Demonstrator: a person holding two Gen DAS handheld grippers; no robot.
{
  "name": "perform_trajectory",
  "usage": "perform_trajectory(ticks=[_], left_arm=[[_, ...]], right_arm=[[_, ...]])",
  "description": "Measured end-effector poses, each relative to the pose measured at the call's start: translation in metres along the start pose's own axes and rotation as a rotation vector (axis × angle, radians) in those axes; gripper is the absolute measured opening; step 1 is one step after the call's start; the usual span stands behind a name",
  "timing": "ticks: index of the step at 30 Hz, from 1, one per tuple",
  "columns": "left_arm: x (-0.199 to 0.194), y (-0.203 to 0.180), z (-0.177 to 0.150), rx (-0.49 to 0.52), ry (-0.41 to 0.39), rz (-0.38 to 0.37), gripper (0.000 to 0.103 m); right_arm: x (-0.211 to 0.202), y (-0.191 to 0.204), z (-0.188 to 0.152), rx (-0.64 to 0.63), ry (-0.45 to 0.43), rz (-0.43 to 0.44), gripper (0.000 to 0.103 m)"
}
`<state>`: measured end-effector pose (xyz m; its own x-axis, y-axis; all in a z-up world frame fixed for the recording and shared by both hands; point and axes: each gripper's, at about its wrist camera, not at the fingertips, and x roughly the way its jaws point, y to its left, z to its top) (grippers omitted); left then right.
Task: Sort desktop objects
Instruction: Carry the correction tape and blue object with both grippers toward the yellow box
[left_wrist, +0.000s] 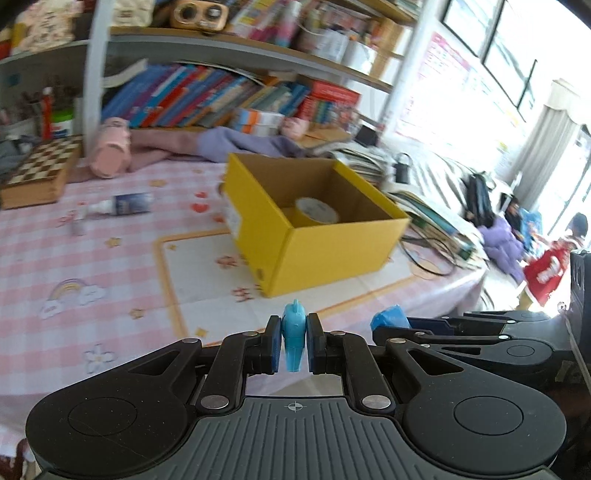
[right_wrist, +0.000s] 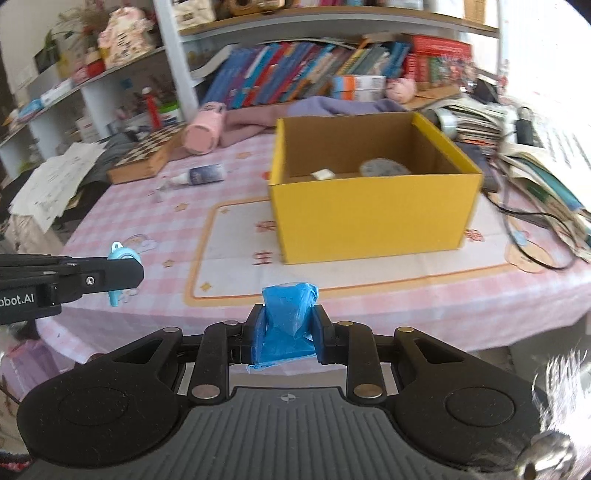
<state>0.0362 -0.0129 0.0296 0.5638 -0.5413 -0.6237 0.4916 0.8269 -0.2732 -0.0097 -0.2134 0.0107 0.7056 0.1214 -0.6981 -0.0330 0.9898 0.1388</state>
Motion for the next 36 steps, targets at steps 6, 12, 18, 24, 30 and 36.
perform_trajectory(ticks=[6,12,18,24,30,36], left_arm=[[0.026,-0.022,0.004,0.036,0.043,-0.07,0.013],[0.045,-0.041,0.013,0.075,0.057,-0.112,0.013],[0.061,-0.054,0.025,0.113,0.064,-0.13,0.013],[0.073,-0.06,0.045,0.142,0.043,-0.125,0.013],[0.087,-0.066,0.066,0.182,-0.004,-0.104,0.013],[0.107,-0.07,0.09,0.178,-0.044,-0.076,0.013]], right_arm=[[-0.009,-0.03,-0.01,0.063,0.011,-0.063,0.024],[-0.011,-0.053,-0.01,0.097,0.016,-0.101,0.024],[-0.008,-0.072,-0.002,0.125,0.006,-0.116,0.024],[-0.004,-0.083,0.015,0.126,-0.036,-0.112,0.024],[0.004,-0.094,0.037,0.108,-0.086,-0.101,0.024],[0.016,-0.111,0.073,0.08,-0.132,-0.081,0.024]])
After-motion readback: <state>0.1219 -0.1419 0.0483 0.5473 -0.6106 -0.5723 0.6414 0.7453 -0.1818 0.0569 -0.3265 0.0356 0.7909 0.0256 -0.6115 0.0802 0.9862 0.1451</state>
